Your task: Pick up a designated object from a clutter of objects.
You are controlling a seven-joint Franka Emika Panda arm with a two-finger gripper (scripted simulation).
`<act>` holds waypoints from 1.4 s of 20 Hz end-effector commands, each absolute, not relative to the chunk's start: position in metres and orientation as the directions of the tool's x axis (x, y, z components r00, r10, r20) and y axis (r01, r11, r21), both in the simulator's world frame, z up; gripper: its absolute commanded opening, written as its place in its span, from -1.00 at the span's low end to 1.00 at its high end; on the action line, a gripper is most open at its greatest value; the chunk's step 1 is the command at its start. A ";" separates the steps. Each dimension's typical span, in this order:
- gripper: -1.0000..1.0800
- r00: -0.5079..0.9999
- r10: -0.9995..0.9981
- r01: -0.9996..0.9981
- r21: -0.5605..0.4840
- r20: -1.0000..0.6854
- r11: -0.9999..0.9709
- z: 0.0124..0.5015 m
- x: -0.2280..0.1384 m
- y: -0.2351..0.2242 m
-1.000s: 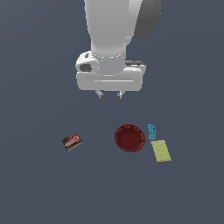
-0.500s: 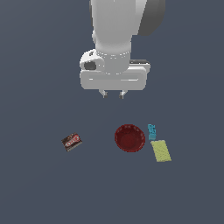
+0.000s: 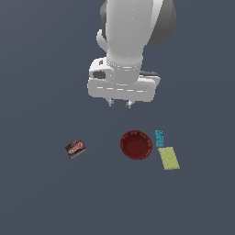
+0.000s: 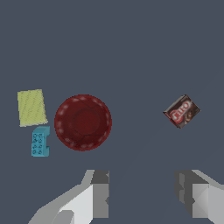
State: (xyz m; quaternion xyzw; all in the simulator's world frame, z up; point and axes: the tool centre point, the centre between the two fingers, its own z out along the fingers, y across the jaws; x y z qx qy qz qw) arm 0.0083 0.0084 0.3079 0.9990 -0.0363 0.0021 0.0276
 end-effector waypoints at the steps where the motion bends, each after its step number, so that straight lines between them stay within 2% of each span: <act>1: 0.23 0.996 -0.090 -0.090 0.082 0.005 -0.993 0.301 0.010 0.010; 14: 0.23 0.980 -0.193 -0.200 0.265 0.051 -0.943 0.255 0.025 0.026; 28: 0.23 0.951 -0.242 -0.302 0.418 0.190 -0.857 0.206 0.040 0.051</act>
